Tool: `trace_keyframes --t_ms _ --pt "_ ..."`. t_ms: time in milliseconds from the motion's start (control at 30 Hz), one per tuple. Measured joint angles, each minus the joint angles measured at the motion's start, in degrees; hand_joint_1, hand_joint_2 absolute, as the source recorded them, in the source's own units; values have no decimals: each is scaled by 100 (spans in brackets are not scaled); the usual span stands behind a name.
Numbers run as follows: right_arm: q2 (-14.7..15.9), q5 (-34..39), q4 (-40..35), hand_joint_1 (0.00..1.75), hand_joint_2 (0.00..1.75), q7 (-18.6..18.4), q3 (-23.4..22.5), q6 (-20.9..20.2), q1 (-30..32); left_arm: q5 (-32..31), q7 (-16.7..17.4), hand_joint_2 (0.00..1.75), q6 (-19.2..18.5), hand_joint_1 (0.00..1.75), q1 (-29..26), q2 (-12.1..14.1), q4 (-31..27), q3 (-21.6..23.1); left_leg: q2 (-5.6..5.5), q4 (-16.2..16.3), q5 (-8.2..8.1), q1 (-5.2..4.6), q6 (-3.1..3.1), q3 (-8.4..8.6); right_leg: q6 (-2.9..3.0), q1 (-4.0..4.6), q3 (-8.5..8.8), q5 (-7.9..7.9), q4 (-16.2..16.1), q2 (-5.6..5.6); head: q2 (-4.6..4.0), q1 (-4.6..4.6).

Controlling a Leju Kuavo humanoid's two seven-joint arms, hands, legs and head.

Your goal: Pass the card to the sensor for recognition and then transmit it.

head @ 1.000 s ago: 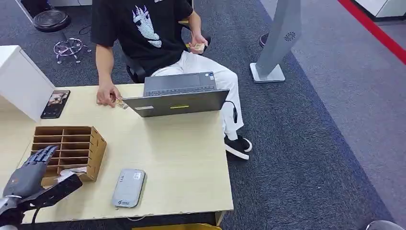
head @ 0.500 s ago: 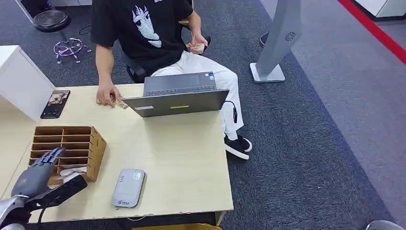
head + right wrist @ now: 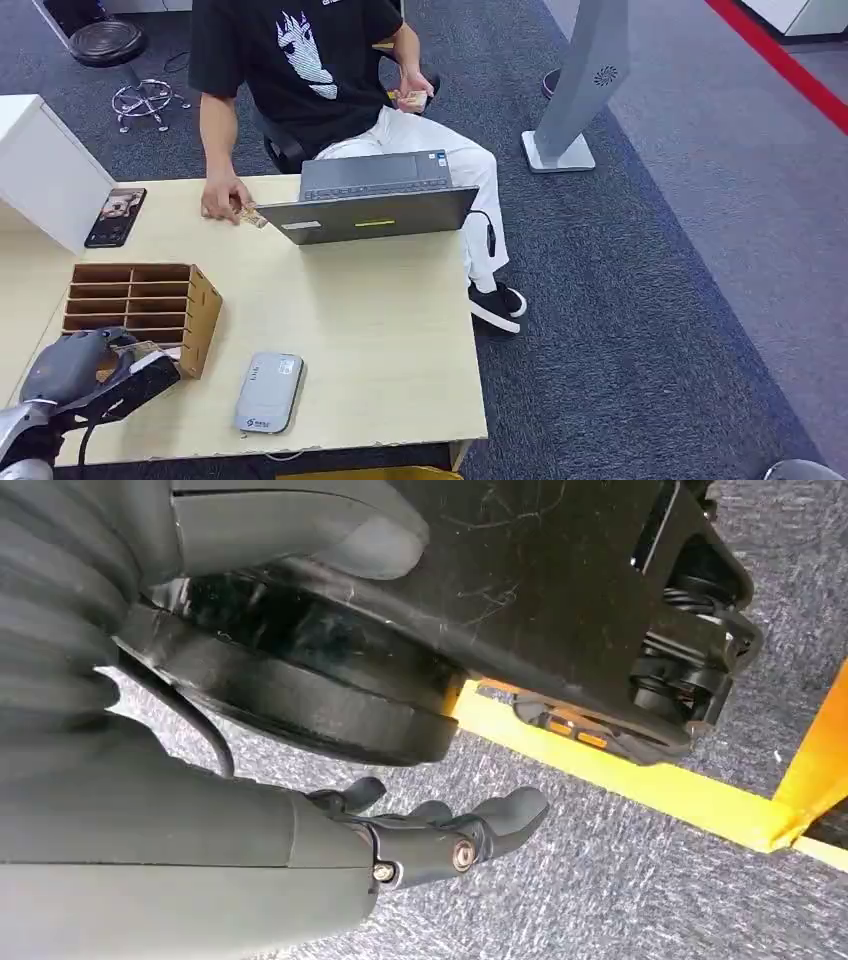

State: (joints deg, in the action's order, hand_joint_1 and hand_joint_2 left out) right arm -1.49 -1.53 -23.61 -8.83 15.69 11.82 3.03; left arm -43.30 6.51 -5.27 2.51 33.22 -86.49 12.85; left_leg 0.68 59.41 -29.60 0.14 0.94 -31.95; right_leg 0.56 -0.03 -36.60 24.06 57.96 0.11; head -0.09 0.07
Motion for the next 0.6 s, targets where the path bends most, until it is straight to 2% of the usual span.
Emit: trace_keyframes --t_ms 400,500,600 --pt "77 144 -367 0 175 -146 61 0 157 -37 -2 175 114 175 32 4 0 0 0 0 0 0 0 -1 0 0 0 0 0 -1 0 0" --pt "103 157 -466 0 175 -205 116 0 198 -74 -39 175 247 175 34 -2 0 -2 0 0 0 0 0 0 0 0 0 0 0 -1 0 0" --pt "131 175 -570 0 175 -243 168 0 246 -170 -89 175 565 175 56 -44 -2 -7 -1 0 0 0 0 0 0 0 0 0 0 -1 0 0"
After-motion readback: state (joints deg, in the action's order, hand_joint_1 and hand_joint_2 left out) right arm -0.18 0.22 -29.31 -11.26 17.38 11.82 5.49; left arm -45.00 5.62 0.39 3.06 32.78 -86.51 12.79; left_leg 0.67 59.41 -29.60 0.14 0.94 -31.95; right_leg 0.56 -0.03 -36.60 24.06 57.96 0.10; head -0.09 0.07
